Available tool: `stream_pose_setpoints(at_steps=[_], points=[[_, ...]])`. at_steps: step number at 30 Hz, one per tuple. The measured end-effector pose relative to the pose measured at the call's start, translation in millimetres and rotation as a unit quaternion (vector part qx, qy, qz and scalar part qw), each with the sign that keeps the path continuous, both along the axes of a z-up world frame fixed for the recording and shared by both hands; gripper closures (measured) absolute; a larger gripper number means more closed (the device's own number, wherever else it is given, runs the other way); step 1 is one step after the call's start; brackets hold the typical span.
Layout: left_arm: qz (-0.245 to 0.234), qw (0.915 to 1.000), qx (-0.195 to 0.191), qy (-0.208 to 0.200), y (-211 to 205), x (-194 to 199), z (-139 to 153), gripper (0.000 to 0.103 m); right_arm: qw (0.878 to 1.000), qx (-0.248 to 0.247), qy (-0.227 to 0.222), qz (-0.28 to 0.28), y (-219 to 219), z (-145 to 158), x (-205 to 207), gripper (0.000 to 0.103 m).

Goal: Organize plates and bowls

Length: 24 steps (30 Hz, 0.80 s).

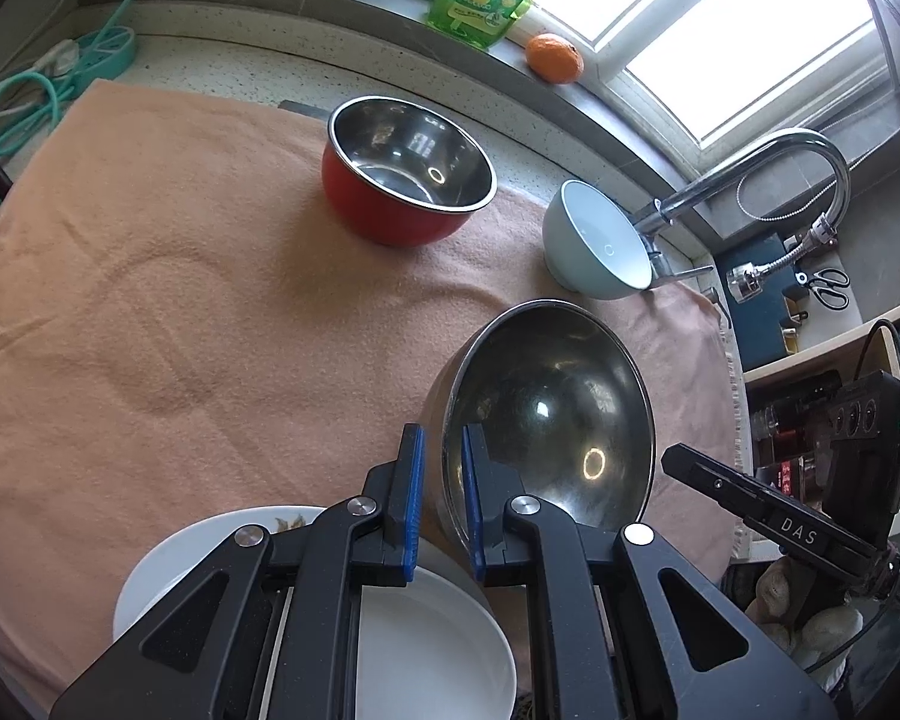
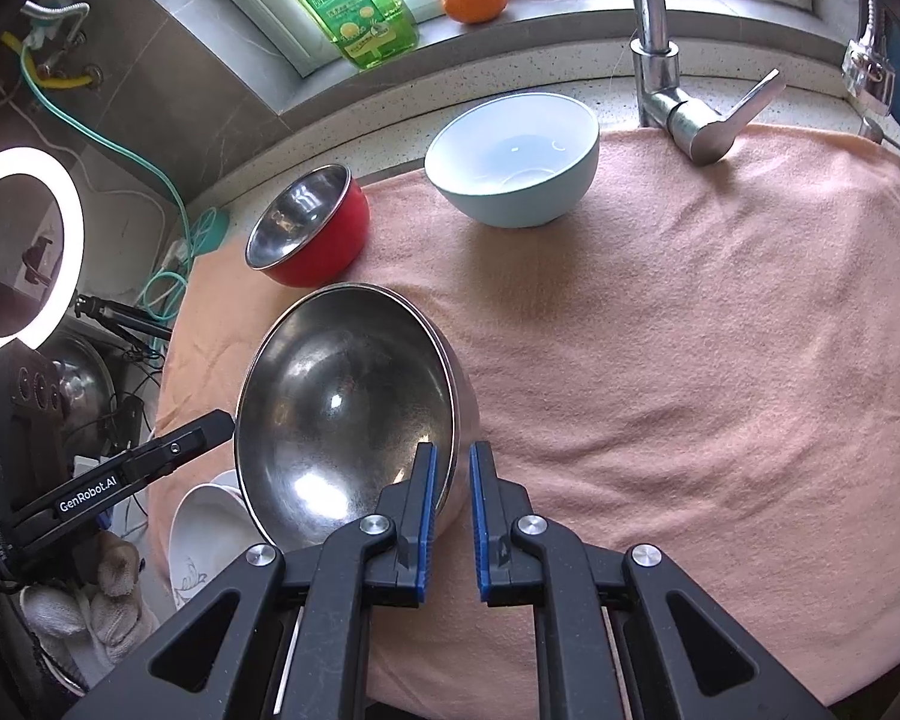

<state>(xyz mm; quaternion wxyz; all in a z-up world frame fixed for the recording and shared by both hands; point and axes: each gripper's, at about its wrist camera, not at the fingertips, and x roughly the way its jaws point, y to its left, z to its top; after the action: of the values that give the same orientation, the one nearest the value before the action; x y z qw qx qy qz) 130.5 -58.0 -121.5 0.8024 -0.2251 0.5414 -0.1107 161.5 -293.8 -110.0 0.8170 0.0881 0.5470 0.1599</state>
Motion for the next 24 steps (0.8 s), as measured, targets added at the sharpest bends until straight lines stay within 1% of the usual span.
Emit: stream_pose_setpoints(at_steps=[7, 12, 16, 21, 24], points=[[0.009, 0.9998, 0.007, -0.015, 14, -1, 13, 0.092, 1.0, 0.009, -0.024, -0.003, -4, 19, 5, 0.093], [0.026, 0.9993, 0.014, -0.024, 30, 2, 20, 0.092, 0.999, 0.023, -0.032, -0.004, -3, 29, 14, 0.092], [0.035, 0.9988, 0.018, -0.029, 40, 9, 25, 0.092, 0.999, 0.03, -0.037, -0.002, 3, 37, 22, 0.088], [0.041, 0.9985, 0.02, -0.03, 50, 25, 29, 0.092, 0.998, 0.031, -0.046, 0.01, 15, 50, 39, 0.088], [0.051, 0.9981, 0.018, -0.028, 57, 36, 31, 0.092, 0.998, 0.04, -0.044, 0.016, 21, 55, 53, 0.088]])
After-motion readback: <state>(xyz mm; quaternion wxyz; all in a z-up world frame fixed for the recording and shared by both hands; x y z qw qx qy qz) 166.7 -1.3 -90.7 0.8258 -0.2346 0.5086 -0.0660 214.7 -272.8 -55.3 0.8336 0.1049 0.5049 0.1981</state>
